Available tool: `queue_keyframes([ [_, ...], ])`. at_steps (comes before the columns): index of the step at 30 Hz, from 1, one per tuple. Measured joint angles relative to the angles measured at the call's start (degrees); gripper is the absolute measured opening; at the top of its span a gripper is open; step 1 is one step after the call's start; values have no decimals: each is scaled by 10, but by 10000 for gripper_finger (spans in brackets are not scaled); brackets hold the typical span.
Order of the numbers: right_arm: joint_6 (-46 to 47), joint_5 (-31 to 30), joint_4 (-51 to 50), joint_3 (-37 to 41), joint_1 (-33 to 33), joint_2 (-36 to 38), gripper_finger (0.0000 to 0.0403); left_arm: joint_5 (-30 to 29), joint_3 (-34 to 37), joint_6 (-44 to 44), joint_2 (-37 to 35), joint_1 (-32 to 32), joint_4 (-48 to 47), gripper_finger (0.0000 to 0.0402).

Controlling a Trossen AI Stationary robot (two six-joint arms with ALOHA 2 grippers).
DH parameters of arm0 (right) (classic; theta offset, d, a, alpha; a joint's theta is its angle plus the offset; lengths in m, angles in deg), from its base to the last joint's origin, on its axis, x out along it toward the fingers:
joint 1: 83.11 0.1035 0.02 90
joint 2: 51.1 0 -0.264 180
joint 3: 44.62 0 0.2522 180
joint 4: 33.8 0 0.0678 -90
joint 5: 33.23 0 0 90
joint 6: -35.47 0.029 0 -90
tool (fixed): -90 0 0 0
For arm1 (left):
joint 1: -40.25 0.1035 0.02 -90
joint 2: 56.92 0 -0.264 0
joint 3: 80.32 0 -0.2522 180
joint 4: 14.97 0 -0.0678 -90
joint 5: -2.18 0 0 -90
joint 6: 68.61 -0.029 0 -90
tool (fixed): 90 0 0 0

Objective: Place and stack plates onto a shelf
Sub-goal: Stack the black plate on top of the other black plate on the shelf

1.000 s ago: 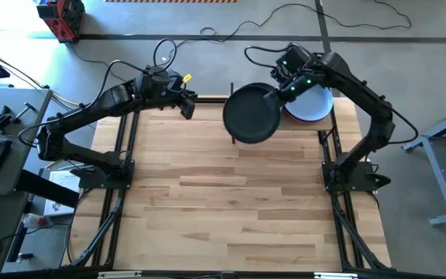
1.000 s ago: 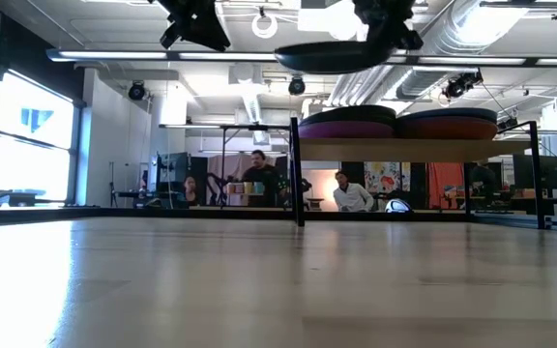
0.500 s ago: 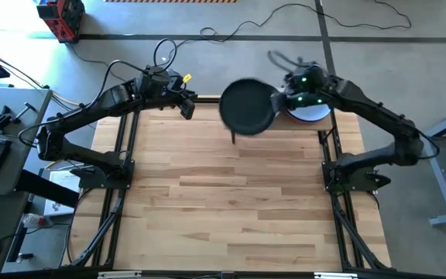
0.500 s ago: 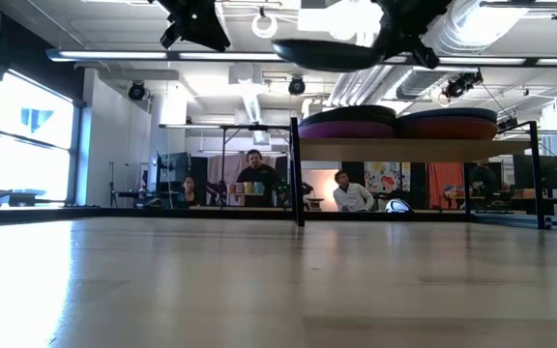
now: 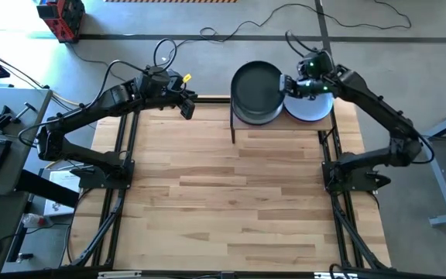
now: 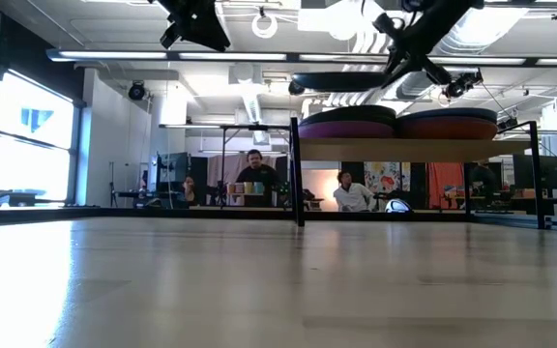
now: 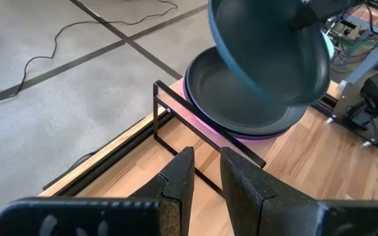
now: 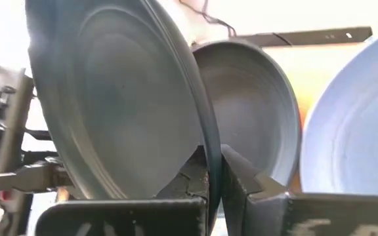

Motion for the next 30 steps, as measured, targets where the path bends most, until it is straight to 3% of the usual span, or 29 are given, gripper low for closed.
queue_keyframes([
  [9,-32,-31,-35,0,0,-33,0,0,0,0,0,0,0,65],
  [30,-59,-40,-39,0,0,-37,0,0,0,-6,0,0,0,65],
])
